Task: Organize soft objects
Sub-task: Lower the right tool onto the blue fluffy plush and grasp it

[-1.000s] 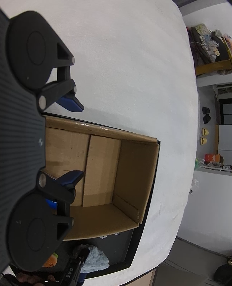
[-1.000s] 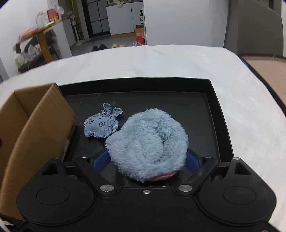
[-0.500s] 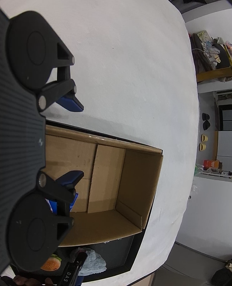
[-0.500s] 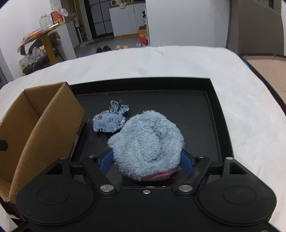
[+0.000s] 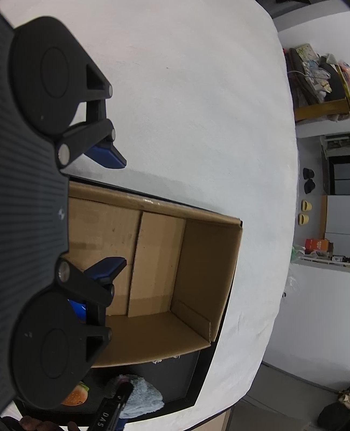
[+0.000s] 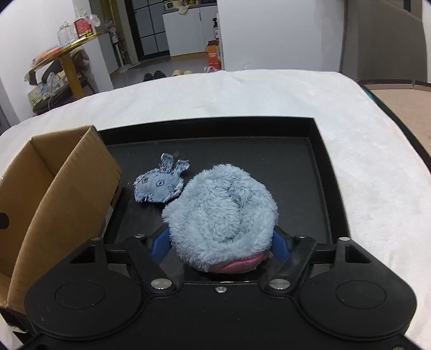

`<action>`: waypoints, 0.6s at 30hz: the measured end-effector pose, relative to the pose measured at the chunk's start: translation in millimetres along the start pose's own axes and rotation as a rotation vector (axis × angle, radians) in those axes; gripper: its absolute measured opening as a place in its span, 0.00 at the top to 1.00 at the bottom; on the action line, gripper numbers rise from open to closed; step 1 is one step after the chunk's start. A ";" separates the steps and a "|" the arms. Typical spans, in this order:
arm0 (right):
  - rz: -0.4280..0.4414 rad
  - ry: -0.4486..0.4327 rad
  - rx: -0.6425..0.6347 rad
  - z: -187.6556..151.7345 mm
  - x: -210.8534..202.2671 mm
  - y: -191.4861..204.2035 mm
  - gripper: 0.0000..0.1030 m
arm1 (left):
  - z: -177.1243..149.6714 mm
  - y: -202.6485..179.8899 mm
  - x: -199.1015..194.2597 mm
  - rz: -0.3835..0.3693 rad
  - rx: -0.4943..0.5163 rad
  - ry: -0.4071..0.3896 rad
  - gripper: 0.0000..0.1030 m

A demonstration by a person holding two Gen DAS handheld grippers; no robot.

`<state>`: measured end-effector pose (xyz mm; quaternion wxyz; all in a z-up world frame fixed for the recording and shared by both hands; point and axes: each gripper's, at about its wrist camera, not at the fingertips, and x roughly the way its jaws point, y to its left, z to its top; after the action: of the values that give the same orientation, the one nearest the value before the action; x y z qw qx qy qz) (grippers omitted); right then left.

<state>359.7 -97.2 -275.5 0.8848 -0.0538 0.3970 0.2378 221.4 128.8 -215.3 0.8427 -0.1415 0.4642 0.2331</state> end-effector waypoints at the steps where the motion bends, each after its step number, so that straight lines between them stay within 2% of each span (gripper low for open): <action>1: 0.000 -0.008 0.002 0.6 -2.6 -0.1 0.32 | -0.5 -0.3 -0.4 -0.001 0.001 -0.001 0.31; 18: -0.004 -0.093 -0.012 14.5 -35.5 14.7 0.32 | 1.5 11.4 -12.1 -0.012 -0.030 -0.030 0.31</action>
<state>342.4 -93.5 -238.4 0.9025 -0.0488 0.3539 0.2405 210.9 136.0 -204.5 0.8488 -0.1531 0.4471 0.2371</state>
